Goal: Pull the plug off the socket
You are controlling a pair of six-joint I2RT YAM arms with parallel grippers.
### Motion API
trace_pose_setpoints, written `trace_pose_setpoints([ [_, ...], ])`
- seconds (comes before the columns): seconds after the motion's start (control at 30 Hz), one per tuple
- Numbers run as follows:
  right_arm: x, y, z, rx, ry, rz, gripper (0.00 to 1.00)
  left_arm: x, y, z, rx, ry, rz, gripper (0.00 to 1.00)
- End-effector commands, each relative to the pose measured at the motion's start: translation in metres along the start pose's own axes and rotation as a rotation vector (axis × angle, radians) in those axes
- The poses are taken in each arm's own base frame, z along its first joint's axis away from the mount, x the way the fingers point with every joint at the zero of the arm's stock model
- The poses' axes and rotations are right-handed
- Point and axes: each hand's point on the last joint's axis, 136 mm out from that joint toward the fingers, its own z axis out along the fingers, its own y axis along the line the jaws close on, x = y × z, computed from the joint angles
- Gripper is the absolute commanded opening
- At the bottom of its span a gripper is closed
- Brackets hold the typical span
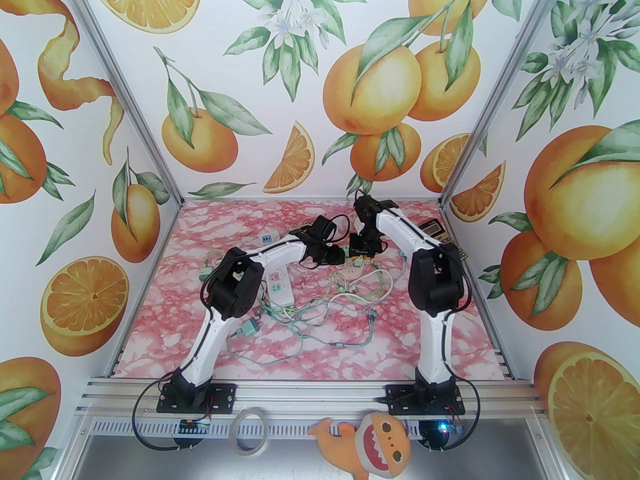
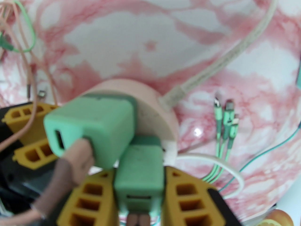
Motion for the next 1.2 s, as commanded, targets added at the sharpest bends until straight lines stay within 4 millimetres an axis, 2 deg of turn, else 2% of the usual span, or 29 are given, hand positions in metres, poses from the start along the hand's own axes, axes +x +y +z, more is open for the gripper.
trace_pose_setpoints([
  [0.0,-0.01,0.015,-0.037,-0.075,-0.098,0.005,0.27,0.063,0.059,0.03,-0.188,0.198,-0.043,0.34],
  [0.13,-0.006,0.017,-0.033,0.036,-0.095,-0.07,0.27,0.064,0.058,0.03,-0.186,0.201,-0.042,0.34],
  [0.37,0.011,0.029,-0.012,0.314,-0.061,-0.285,0.27,0.066,0.058,0.031,-0.187,0.206,-0.043,0.34],
  [0.53,0.017,0.032,-0.004,0.369,-0.042,-0.33,0.27,0.064,0.057,0.031,-0.186,0.204,-0.039,0.34],
  [0.73,0.008,0.031,-0.013,0.273,-0.063,-0.263,0.27,0.064,0.057,0.031,-0.187,0.207,-0.037,0.34],
  [1.0,-0.009,0.011,-0.038,0.022,-0.09,-0.056,0.28,0.064,0.057,0.029,-0.189,0.205,-0.034,0.34],
  [1.17,-0.012,0.001,-0.041,-0.048,-0.077,0.003,0.28,0.063,0.056,0.03,-0.185,0.204,-0.033,0.34],
])
